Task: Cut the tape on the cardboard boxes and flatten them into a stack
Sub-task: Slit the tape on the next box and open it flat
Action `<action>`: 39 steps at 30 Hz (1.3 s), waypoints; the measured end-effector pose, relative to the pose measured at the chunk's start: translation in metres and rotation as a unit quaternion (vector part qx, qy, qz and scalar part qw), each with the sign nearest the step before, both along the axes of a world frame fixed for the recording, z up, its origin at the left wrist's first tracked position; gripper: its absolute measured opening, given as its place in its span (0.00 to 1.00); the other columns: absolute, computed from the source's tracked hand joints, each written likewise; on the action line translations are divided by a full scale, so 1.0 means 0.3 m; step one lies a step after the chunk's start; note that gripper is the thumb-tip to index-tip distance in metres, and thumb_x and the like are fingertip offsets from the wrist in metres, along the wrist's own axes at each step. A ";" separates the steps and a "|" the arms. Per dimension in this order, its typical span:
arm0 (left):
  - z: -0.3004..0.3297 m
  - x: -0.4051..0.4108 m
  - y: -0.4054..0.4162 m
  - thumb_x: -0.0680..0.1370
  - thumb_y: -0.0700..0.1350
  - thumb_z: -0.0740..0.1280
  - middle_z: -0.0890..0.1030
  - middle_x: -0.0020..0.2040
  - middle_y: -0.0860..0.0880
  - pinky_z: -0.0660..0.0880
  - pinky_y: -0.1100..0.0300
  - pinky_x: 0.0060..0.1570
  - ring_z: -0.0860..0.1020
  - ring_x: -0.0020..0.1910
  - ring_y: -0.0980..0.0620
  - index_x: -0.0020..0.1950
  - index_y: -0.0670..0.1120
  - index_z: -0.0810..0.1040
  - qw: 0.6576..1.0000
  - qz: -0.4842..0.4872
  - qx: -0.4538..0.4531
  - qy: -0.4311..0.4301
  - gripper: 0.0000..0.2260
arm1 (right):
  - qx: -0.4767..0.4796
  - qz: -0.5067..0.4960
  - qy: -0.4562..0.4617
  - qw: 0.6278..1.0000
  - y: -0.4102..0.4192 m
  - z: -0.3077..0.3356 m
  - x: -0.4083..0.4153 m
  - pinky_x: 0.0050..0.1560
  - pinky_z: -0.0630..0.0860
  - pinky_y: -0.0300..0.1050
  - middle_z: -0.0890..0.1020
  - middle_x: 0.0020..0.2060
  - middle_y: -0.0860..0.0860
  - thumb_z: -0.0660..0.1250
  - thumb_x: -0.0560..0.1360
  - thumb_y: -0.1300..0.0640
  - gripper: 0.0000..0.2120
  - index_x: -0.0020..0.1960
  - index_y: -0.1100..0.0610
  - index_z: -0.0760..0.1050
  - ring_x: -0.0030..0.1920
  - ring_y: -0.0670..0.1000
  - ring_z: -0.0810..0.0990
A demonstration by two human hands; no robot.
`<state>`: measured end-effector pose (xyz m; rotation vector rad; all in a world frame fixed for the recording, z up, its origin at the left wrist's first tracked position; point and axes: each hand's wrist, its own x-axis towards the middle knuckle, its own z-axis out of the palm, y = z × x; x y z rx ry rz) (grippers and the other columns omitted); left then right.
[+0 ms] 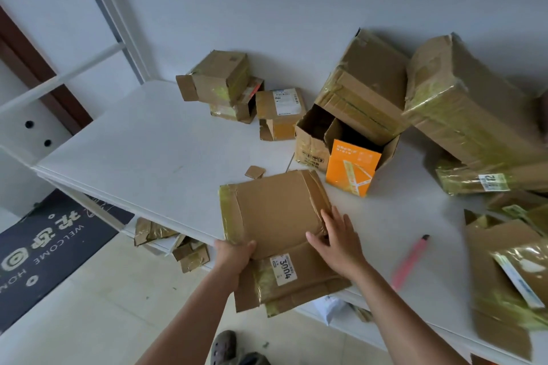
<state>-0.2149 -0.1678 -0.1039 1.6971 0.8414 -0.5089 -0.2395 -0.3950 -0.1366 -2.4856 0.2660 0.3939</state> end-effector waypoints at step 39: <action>0.216 0.348 1.114 0.77 0.53 0.70 0.84 0.56 0.42 0.79 0.42 0.57 0.82 0.56 0.41 0.63 0.43 0.78 0.977 -0.072 -0.196 -0.045 0.19 | 0.340 -0.228 -0.084 0.908 0.964 0.289 0.439 0.47 0.73 0.38 0.82 0.51 0.48 0.76 0.72 0.59 0.21 0.62 0.56 0.74 0.51 0.49 0.80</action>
